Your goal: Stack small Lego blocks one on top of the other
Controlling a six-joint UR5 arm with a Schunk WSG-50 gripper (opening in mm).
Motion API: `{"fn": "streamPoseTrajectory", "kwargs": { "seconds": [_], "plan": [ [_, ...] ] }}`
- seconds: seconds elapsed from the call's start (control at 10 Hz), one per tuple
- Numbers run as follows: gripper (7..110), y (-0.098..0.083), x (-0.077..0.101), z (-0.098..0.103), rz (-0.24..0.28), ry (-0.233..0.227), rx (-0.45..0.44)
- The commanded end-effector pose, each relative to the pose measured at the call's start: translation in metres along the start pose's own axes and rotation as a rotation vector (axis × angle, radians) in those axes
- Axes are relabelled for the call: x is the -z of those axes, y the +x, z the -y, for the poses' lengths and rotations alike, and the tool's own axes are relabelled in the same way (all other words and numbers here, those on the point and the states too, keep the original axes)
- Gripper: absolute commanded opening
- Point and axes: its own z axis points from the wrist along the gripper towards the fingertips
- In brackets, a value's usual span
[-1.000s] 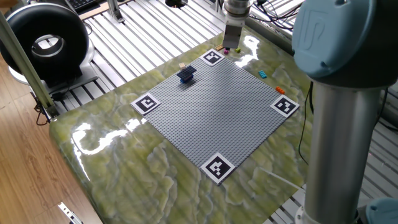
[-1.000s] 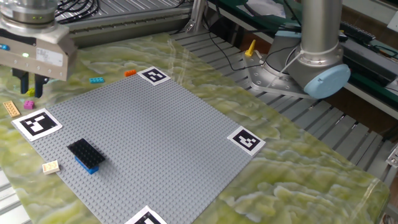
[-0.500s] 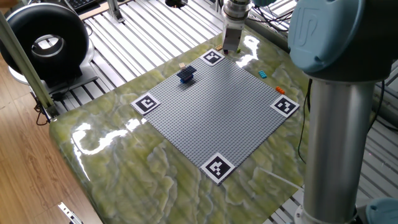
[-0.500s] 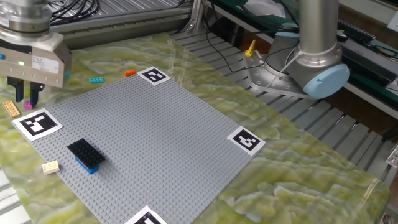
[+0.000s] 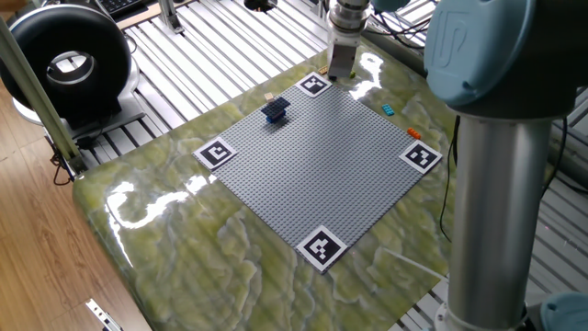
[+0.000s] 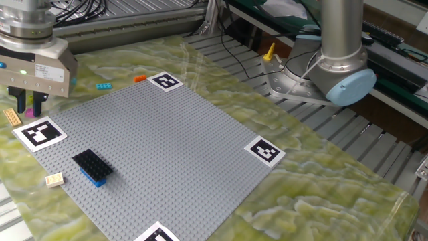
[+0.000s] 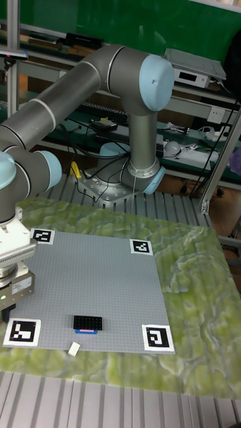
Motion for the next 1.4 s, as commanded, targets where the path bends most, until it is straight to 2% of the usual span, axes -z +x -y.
{"fn": "streamPoseTrajectory", "kwargs": {
  "seconds": [0.0,0.4,0.5,1.0,1.1,1.3],
  "plan": [
    [44,-0.0015,-0.0002,-0.0002,0.013,-0.007,0.0],
    [44,0.0026,0.0011,-0.0001,0.005,-0.014,-0.025],
    [22,0.0041,0.0013,0.0007,0.001,-0.012,-0.03],
    [22,0.0033,-0.0029,0.0018,0.001,-0.019,-0.042],
    [7,0.0017,-0.0039,0.0017,0.006,-0.022,-0.042],
    [7,0.0027,-0.0027,0.0022,0.006,-0.022,-0.053]
  ]
}}
